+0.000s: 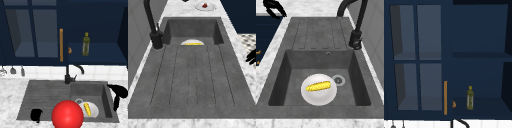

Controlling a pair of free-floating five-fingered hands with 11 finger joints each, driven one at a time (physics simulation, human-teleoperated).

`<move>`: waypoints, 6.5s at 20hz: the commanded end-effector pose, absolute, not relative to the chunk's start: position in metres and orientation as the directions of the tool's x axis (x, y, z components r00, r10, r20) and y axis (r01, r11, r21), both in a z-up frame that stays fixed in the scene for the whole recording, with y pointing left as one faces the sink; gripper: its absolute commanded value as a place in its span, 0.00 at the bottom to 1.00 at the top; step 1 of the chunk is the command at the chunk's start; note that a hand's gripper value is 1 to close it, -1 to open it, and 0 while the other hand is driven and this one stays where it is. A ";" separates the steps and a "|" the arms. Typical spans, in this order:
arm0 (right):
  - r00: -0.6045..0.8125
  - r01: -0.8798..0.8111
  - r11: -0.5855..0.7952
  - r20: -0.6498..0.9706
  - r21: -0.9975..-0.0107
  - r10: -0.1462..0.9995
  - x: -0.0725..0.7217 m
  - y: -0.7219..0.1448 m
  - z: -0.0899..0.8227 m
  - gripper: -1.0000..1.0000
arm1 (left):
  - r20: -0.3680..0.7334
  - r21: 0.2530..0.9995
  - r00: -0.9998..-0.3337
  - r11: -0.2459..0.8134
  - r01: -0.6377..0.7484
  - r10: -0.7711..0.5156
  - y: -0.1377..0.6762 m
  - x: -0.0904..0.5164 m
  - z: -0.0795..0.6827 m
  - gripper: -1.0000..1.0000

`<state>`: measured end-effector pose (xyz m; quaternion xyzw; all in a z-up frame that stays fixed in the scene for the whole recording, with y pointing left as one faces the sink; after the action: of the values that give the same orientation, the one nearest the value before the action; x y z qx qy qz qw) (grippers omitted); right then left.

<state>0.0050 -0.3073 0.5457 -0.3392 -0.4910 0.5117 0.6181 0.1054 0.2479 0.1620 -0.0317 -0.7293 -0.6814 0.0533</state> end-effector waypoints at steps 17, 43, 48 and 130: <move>0.010 -0.343 0.229 0.240 -0.911 0.971 0.020 -0.313 0.523 0.00 | 0.121 0.990 -0.992 0.069 0.119 -0.026 0.248 0.105 0.162 0.50; 0.261 -0.341 0.323 0.242 -0.883 0.935 0.048 -0.310 0.426 0.00 | 0.121 0.990 -0.992 0.069 0.119 -0.026 0.248 0.105 0.162 0.50; 0.232 -0.351 0.323 0.253 -0.879 0.939 0.044 -0.345 0.421 0.00 | 0.121 0.990 -0.992 0.069 0.119 -0.026 0.248 0.105 0.162 0.50; 0.211 -0.388 -0.167 -0.264 -0.906 0.941 0.246 -0.586 0.175 0.00 | 0.121 0.990 -0.992 0.069 0.119 -0.026 0.248 0.105 0.162 0.50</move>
<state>0.2466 -0.5683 0.1810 -0.5247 -0.2593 0.5707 0.5760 0.1054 0.2479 0.1620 -0.0317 -0.7293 -0.6814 0.0533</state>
